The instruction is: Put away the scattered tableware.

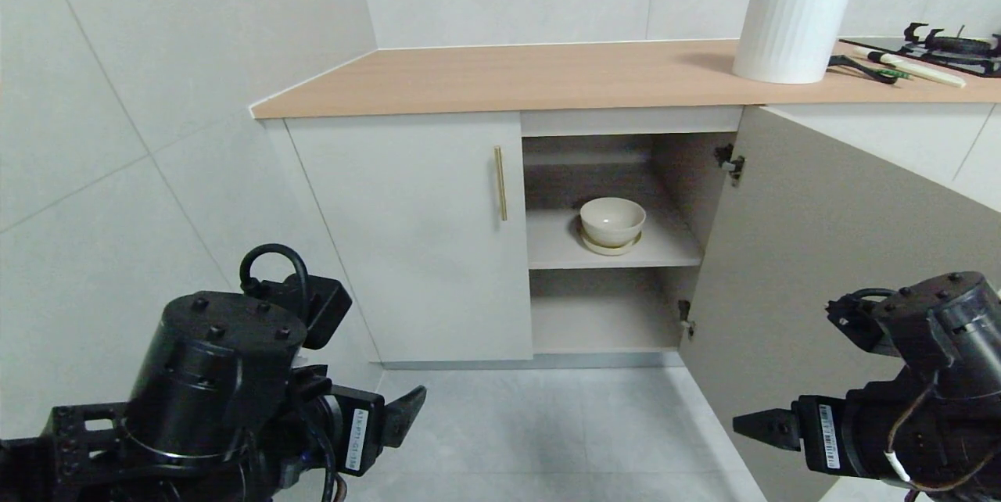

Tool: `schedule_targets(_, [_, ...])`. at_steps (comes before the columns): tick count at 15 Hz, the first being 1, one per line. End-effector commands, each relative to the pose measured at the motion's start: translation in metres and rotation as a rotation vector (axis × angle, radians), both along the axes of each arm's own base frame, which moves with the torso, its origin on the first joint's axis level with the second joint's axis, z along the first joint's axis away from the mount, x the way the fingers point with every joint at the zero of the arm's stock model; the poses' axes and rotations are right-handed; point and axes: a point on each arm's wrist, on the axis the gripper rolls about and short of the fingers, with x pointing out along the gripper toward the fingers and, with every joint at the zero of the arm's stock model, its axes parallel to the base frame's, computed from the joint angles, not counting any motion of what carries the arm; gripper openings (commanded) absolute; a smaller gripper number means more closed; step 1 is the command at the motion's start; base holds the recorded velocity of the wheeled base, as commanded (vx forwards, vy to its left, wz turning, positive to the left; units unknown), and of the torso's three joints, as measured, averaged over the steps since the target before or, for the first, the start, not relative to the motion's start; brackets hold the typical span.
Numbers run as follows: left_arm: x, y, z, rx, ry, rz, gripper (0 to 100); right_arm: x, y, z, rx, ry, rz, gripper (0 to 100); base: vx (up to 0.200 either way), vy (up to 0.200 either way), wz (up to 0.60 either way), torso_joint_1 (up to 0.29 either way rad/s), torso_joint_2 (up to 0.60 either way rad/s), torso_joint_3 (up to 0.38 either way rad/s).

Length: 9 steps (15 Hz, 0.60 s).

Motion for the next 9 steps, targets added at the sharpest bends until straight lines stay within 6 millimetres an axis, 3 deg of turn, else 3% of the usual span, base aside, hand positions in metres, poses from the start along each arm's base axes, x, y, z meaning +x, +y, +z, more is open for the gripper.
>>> schedule_targets(1, [0.0,0.0,0.0,0.002,0.001,0.004,100,-0.005,-0.005,0.0,0.005,-0.005,-0.005,100,0.0,-0.2,0.0,-0.002,0.0,0.007])
schedule_targets(8, [0.001,0.0,-0.001,0.003,0.004,0.003,100,-0.005,-0.021,0.005,-0.053,0.071,-0.072,100,0.0,-0.2,0.0,0.002,0.0,0.002])
schedule_targets(9, [0.001,0.0,-0.001,0.003,0.002,0.004,100,-0.004,-0.027,0.003,-0.095,0.084,-0.078,100,0.0,0.0,0.0,0.0,0.0,0.0])
